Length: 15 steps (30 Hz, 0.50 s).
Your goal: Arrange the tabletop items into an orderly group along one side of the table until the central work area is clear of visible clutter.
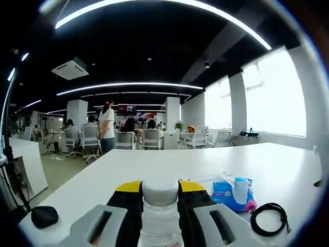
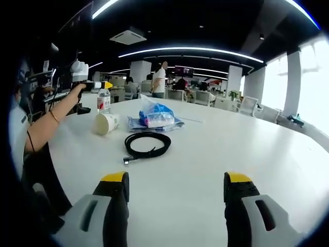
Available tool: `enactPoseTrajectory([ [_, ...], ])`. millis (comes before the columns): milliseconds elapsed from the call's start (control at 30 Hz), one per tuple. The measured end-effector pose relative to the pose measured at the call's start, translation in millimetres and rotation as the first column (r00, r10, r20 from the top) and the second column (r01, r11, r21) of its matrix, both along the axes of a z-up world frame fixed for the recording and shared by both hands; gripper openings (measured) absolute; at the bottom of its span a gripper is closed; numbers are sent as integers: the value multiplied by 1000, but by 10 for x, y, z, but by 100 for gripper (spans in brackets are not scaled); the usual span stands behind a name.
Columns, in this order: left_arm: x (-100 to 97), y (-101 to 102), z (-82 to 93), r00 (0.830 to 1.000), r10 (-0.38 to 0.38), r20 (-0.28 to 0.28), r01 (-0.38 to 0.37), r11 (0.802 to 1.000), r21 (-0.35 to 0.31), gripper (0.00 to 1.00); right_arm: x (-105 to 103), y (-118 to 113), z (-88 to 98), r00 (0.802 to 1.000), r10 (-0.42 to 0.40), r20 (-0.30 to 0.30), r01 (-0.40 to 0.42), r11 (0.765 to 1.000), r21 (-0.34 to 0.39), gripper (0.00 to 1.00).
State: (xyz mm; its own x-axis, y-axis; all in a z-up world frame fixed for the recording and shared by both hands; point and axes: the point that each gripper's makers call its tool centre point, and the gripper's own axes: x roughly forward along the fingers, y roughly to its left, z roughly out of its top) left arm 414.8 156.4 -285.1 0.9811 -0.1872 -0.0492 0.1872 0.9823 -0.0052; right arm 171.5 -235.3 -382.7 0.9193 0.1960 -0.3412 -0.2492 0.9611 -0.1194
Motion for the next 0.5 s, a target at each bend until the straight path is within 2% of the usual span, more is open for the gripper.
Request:
enactPoseTrajectory([
  [300, 49, 99, 2, 999, -39, -4, 39, 999, 11, 23, 14, 54, 22, 1000, 6, -3, -6, 1000, -15, 73],
  [500, 107, 163, 2, 996, -92, -15, 92, 996, 3, 23, 26, 66, 39, 1000, -2, -2, 2, 1000, -24, 73],
])
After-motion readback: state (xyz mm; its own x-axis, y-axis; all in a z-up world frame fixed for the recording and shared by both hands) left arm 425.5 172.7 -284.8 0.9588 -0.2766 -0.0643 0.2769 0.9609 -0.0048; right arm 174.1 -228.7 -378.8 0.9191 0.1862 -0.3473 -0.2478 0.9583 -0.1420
